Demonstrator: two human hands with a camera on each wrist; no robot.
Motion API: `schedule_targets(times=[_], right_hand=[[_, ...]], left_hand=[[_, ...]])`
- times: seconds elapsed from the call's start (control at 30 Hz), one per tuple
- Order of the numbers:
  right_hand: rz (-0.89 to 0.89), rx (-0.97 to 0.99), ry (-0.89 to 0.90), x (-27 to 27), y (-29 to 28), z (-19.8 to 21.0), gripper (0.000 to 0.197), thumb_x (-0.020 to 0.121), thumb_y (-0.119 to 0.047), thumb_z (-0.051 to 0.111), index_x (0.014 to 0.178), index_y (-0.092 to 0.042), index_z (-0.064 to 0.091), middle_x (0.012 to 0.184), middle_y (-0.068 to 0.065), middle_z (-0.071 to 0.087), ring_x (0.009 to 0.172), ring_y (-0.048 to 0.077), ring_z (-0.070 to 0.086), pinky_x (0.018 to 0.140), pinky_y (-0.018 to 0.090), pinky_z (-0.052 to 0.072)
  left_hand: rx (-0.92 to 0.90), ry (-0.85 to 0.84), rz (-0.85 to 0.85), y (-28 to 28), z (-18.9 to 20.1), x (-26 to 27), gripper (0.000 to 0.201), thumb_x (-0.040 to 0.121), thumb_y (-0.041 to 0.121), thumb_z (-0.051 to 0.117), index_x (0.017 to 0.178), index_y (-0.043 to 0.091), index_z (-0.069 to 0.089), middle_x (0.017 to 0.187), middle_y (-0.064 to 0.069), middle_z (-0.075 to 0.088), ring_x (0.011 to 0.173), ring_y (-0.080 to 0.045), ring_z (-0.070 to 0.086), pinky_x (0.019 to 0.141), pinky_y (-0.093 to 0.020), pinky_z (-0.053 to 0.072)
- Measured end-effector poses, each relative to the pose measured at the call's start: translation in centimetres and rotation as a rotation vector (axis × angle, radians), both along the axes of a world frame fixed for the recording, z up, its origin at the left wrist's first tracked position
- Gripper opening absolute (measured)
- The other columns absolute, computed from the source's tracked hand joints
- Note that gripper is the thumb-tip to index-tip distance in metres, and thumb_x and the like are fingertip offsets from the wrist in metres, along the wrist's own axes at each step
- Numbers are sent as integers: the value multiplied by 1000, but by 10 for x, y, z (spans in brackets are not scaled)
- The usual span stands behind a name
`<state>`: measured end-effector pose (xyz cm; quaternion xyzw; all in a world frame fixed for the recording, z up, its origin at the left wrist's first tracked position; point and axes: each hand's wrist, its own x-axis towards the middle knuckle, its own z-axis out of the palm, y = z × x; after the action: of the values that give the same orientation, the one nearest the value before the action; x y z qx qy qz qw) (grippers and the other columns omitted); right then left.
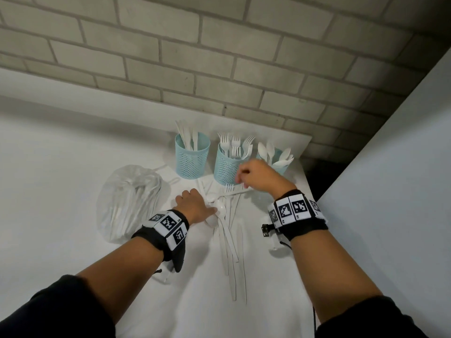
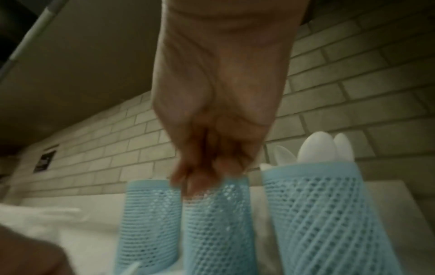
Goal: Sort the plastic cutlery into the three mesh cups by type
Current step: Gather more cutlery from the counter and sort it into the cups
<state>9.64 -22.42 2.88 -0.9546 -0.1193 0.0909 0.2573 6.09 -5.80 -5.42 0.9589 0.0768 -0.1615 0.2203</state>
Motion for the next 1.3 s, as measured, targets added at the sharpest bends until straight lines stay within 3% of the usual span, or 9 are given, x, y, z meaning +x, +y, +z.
schedule_targets(times=[0.07,0.3,0.47,0.67,0.83,0.9,0.97,1.17,1.3], right_hand=[[31,-182,168,-3,4,-19,22,91,-4,48,99,-4,68,100,7,67,83,17,61,76,27,48],[-6,-418,-36,-7,4,-78,34,92,-13,48,126,-8,51,134,15,39,121,33,39,101,40,39],[31,-580,-172,-6,6,-80,28,92,-18,52,119,-10,52,131,9,46,123,30,36,100,44,31],[52,-603,-129,-14,6,-78,21,94,-13,49,114,-13,56,120,6,57,122,27,38,100,46,28],[-69,-426,34,-22,2,-69,28,93,-11,44,119,-3,51,122,16,53,109,31,52,89,38,41],[-122,-360,97,-26,0,-67,28,93,-9,42,118,0,49,120,18,55,102,31,55,79,34,42],[-164,-317,102,-30,2,-67,30,94,-16,47,117,1,52,119,18,59,106,33,57,79,33,43],[-407,-149,56,-32,20,-78,36,92,-27,55,112,3,59,116,19,63,107,34,60,85,34,47],[-493,-107,125,-27,25,-79,32,90,-21,57,112,2,59,118,18,63,109,32,60,83,31,47]], left_hand=[[10,-3,-5,-7,2,3,81,86,56,54,138,0,27,140,-18,35,130,-32,36,106,-36,30],[0,17,1,-10,-2,5,68,83,37,67,129,-2,36,131,-16,47,122,-31,47,99,-35,40],[-26,5,-28,-7,1,4,43,88,17,60,122,-4,46,125,-15,56,114,-27,55,87,-28,44],[-42,20,-76,-3,2,-4,19,88,17,54,98,1,57,107,-13,62,98,-25,58,74,-26,41],[-87,2,-62,-2,5,-11,31,92,25,53,106,-2,58,105,-11,63,101,-28,59,78,-28,44],[-127,-14,-57,-4,5,-12,23,91,25,53,92,2,57,86,-4,57,90,-25,56,74,-27,42],[-158,-27,-28,-6,4,-13,24,89,23,56,73,9,46,72,1,48,84,-21,50,71,-26,39],[-154,-62,-16,-10,4,-20,30,88,18,59,66,12,39,106,-14,63,97,-26,58,82,-28,44],[-145,-77,-10,-13,0,-24,33,87,20,61,64,13,38,102,-15,64,97,-27,61,80,-29,45]])
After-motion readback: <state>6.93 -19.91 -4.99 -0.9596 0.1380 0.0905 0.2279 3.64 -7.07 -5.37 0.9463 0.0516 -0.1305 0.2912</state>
